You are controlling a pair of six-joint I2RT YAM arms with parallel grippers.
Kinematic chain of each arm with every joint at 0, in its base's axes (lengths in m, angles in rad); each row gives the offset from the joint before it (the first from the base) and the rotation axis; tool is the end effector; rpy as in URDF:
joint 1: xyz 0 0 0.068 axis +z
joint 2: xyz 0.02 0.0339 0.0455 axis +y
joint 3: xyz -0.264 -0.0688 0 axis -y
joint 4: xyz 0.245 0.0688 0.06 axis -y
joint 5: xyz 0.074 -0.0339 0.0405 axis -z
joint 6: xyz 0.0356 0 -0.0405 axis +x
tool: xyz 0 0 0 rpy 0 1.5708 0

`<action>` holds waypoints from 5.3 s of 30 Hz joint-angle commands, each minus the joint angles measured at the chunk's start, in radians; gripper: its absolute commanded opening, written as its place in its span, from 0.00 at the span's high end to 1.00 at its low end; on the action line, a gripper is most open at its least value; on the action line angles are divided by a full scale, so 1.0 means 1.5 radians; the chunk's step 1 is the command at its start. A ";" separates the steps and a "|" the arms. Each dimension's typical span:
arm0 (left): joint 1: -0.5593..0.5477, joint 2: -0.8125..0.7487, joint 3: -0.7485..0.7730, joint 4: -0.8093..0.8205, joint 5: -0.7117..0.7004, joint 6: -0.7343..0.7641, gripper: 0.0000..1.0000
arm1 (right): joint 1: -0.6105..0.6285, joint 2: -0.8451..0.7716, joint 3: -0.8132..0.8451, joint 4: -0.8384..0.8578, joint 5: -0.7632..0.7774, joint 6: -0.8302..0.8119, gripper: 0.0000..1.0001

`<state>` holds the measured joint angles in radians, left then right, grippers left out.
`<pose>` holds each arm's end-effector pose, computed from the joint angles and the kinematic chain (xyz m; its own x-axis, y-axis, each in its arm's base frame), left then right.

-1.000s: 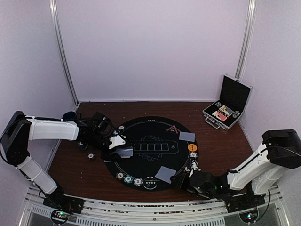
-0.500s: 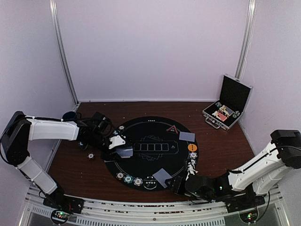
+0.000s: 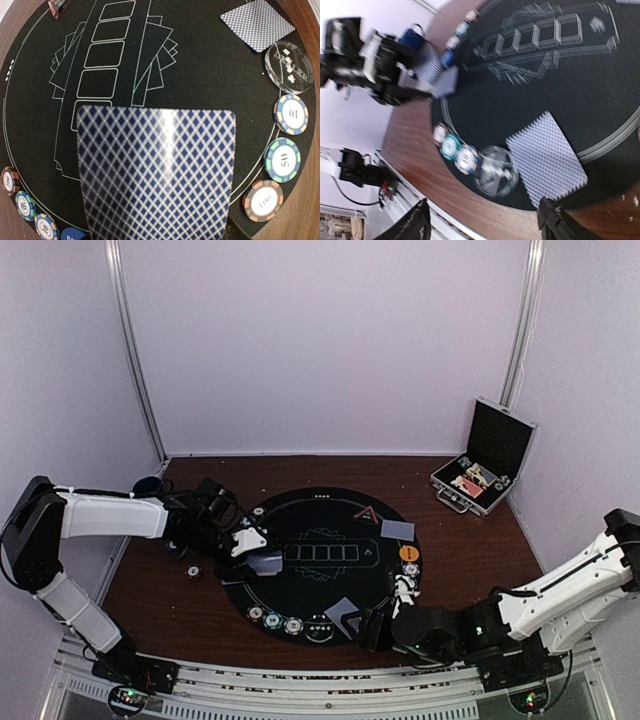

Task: Distribute texas hold em gaming equipment
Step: Pick up the poker card from the face-down deck piles, then distribute the poker card in the small blind area.

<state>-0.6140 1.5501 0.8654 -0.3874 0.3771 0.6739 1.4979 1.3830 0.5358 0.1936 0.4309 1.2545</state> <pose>0.2323 -0.1798 0.1749 -0.1368 0.8063 -0.5755 0.9790 0.1988 0.0458 0.0339 0.2605 0.1643 -0.8520 0.1886 -0.4883 -0.2323 0.6998 0.6755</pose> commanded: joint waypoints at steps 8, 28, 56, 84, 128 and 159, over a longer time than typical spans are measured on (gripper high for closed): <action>0.004 -0.014 0.013 0.003 0.006 -0.001 0.47 | -0.216 -0.025 0.091 0.117 -0.199 -0.232 0.20; 0.004 -0.054 0.016 -0.016 0.008 0.000 0.47 | -0.320 0.390 0.373 0.277 -0.578 -0.225 0.28; 0.004 -0.039 0.013 -0.019 -0.007 0.001 0.47 | -0.362 0.480 0.399 0.327 -0.609 -0.178 0.78; 0.021 -0.027 0.010 -0.019 -0.025 0.001 0.46 | -0.369 0.411 0.348 0.340 -0.618 -0.172 1.00; 0.185 -0.196 -0.060 -0.097 -0.017 0.042 0.47 | -0.339 0.686 0.667 0.200 -0.654 -0.172 1.00; 0.185 -0.183 -0.048 -0.101 0.015 0.039 0.47 | -0.332 0.586 0.649 0.015 -0.540 -0.271 0.48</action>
<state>-0.3454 1.2743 0.7738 -0.5488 0.3691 0.7277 0.9970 2.3528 1.5429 0.3077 -0.4549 0.8997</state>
